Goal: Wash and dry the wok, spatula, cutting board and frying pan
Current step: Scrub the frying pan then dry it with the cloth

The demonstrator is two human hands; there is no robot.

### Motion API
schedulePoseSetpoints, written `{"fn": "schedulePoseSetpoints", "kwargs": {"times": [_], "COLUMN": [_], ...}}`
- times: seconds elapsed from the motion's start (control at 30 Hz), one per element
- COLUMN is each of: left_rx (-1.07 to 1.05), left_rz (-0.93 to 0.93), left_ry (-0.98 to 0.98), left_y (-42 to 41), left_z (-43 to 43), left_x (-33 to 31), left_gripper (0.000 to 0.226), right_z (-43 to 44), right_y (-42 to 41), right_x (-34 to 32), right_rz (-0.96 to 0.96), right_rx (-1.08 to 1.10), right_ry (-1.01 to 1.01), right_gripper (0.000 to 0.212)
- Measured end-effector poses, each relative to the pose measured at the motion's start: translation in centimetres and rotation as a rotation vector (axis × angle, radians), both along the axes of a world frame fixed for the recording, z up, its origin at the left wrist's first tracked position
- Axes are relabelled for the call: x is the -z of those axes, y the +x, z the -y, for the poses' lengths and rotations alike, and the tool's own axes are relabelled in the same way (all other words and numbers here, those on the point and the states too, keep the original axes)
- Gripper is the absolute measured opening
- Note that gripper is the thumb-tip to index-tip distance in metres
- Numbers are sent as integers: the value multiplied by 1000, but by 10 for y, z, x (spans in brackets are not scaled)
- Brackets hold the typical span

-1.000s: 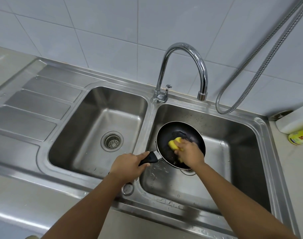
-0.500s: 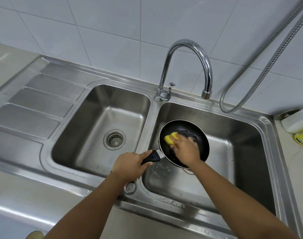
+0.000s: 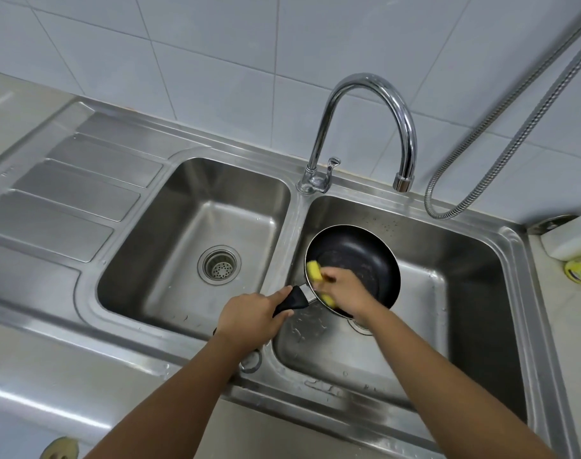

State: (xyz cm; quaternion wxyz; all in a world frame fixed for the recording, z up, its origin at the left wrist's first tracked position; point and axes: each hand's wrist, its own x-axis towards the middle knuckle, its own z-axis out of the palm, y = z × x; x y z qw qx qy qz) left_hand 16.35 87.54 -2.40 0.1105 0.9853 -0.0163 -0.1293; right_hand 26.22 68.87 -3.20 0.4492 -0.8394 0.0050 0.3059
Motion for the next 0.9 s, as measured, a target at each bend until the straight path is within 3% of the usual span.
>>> {"fn": "schedulePoseSetpoints", "kwargs": {"times": [0.07, 0.13, 0.3, 0.37, 0.47, 0.57, 0.67, 0.77, 0.83, 0.9], "left_rx": [27, 49, 25, -3, -1, 40, 24, 46, 75, 100], "left_rz": [1, -15, -22, -20, 0, 32, 22, 19, 20, 17], "left_ry": [-1, -7, -8, -11, 17, 57, 28, 8, 14, 24], "left_y": [1, 1, 2, 0, 0, 0, -3, -1, 1, 3], "left_z": [-2, -4, -1, 0, 2, 2, 1, -1, -3, -4], "left_x": [0, 1, -2, -2, -2, -5, -1, 1, 1, 1], "left_gripper": [55, 55, 54, 54, 55, 55, 54, 54, 54, 54], "right_z": [21, 23, -20, -27, -10, 31, 67, 84, 84, 73], "right_y": [-1, 2, 34, 31, 9, 0, 8, 26, 41, 57], "right_x": [-12, -17, -11, -10, -17, -23, -31, -42, -39, -30], "right_rz": [-173, -201, -14, -45, -148, -147, -61, 247, 477, 690], "right_rx": [-104, -122, 253, 267, 116, -101, -342, -425, -525, -660], "right_ry": [26, 13, 123, 131, 69, -184, -675, -1045, -1131, -1197], "right_gripper": [24, 31, 43, 39, 26, 26, 21, 26, 18, 24]}}
